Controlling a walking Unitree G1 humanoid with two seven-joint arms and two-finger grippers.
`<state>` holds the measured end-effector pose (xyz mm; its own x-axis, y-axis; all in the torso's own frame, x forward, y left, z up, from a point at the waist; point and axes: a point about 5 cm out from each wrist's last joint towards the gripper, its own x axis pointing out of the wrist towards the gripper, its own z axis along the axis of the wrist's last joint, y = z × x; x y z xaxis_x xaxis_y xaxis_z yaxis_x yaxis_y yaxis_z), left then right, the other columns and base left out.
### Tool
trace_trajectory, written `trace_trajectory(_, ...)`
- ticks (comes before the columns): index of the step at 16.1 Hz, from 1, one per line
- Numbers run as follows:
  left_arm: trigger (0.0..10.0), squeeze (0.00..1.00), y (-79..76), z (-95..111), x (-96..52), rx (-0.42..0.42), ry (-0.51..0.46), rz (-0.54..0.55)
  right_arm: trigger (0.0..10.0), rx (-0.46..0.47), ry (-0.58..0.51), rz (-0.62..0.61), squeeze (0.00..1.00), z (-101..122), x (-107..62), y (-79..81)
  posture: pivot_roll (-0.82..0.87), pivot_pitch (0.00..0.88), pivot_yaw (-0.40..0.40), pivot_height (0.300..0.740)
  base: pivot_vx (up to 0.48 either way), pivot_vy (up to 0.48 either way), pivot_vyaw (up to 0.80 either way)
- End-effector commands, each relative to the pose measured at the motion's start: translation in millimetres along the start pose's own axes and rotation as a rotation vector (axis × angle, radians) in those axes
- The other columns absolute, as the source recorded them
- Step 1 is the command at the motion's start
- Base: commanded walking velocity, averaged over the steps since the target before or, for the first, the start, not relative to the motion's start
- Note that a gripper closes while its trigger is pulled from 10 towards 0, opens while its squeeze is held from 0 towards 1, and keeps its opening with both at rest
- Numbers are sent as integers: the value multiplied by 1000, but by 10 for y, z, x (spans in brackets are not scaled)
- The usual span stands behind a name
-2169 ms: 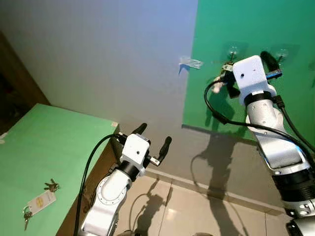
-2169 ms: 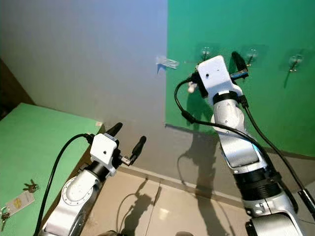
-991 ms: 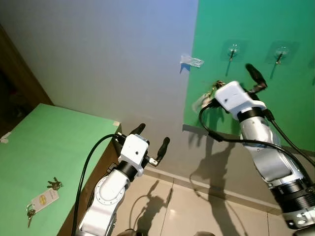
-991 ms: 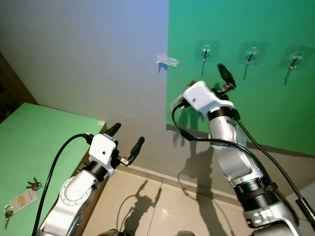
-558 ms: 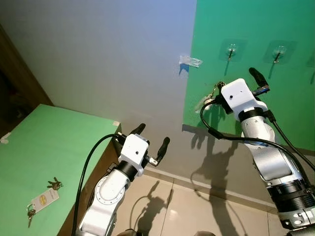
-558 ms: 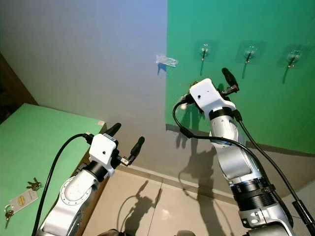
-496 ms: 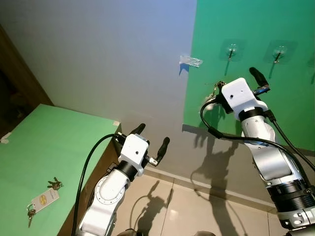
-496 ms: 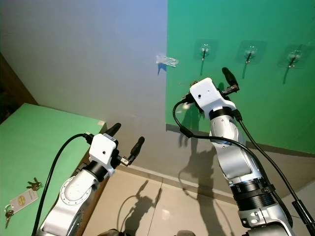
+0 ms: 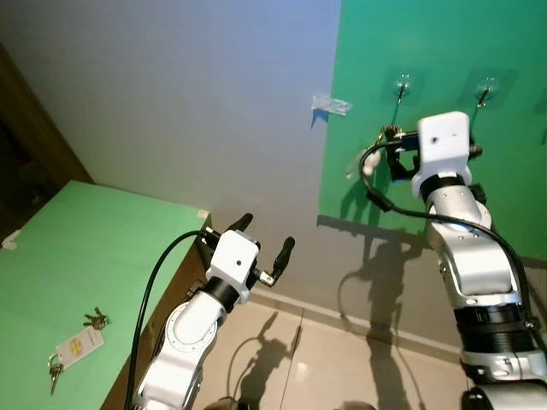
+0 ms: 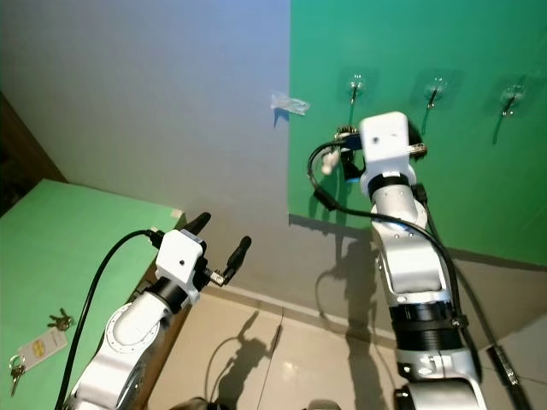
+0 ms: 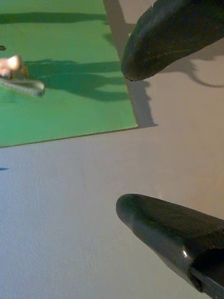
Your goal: Hang keys on a hook
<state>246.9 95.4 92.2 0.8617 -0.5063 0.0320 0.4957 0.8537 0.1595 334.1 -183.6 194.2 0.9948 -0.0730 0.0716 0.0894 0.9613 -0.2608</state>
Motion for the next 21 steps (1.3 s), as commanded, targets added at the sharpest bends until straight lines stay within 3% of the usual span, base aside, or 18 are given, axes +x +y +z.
trace_trajectory(1,10000,0,38,-20,6,16,18,8,10000,68,-10,0,0,93,20,-34,-224,46,90,720,0,0,0)
trace_trajectory(6,10000,0,39,-31,13,23,22,-3,10000,166,0,32,0,192,23,-15,-225,33,91,720,0,0,0)
trace_trajectory(9,10000,0,43,-37,26,33,25,-4,10000,155,2,37,0,167,5,0,-226,28,92,720,0,0,0)
trace_trajectory(10,10000,0,57,-39,32,34,26,-1,3686,150,6,38,0,145,-6,19,-225,27,92,720,0,0,0)
trace_trajectory(11,10000,0,68,-36,33,35,25,1,0,149,6,40,0,140,-14,40,-224,25,93,720,0,0,0)
trace_trajectory(21,10000,0,147,-44,60,24,52,41,0,264,73,55,0,49,-26,118,-220,38,99,720,0,0,0)
